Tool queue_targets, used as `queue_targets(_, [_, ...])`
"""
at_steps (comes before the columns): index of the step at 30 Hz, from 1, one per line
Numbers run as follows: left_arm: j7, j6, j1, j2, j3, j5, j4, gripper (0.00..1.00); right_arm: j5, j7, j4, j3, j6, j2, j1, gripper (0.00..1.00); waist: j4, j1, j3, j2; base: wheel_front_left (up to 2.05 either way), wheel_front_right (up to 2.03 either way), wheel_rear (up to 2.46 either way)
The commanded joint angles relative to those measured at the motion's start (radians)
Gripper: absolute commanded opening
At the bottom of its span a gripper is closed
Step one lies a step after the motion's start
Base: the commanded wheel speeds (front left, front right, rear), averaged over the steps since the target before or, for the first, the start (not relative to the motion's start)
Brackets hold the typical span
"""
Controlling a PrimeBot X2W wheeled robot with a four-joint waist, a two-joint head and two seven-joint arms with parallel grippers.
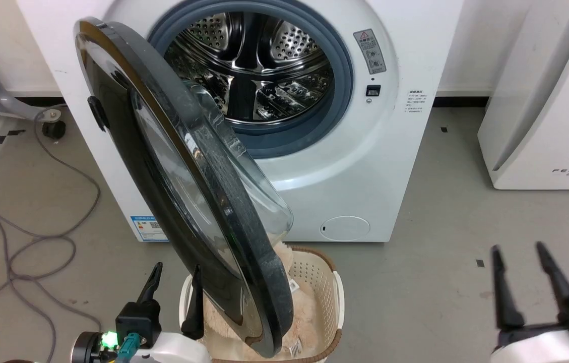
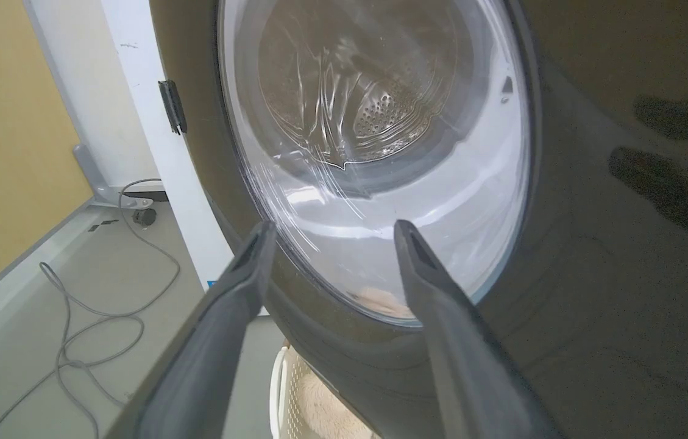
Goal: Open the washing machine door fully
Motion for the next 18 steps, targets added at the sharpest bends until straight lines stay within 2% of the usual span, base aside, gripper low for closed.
queue_targets(1, [-0.005, 0.001, 0.004, 0.005, 0.001, 0.001, 0.000, 1.00, -0.040, 0.030, -0.038, 0.030, 0.001, 0.006, 0.042, 1.00, 0.003, 0.0000, 0.003, -0.0001, 0.00, 0.00, 0.00])
queue_targets(10, [-0.005, -0.002, 0.002, 0.005, 0.000, 0.006, -0.001, 1.00, -0.021, 0.062, -0.020, 0.052, 0.001, 0.007, 0.084, 1.00, 0.008, 0.0000, 0.007, -0.0001, 0.00, 0.00, 0.00])
queue_targets(11, [-0.005, -0.003, 0.002, 0.005, 0.000, 0.006, -0.001, 0.77, -0.015, 0.061, -0.016, 0.052, 0.001, 0.007, 0.083, 1.00, 0.008, 0.0000, 0.007, -0.0001, 0.00, 0.00, 0.00])
queue_targets(12, [-0.005, -0.004, 0.002, 0.005, 0.000, 0.007, -0.001, 0.26, -0.015, 0.058, -0.013, 0.052, 0.001, 0.007, 0.082, 1.00, 0.008, 0.0000, 0.007, -0.0001, 0.00, 0.00, 0.00])
queue_targets(13, [-0.005, -0.005, 0.002, 0.006, 0.000, 0.007, -0.001, 0.00, -0.012, 0.057, -0.010, 0.053, 0.001, 0.007, 0.081, 1.00, 0.007, 0.0000, 0.007, -0.0001, 0.00, 0.00, 0.00])
queue_targets(18, [-0.005, -0.009, -0.001, 0.007, 0.001, 0.005, -0.008, 0.00, -0.005, 0.053, 0.004, 0.055, 0.001, 0.007, 0.076, 1.00, 0.007, 0.0000, 0.005, -0.0001, 0.00, 0.00, 0.00])
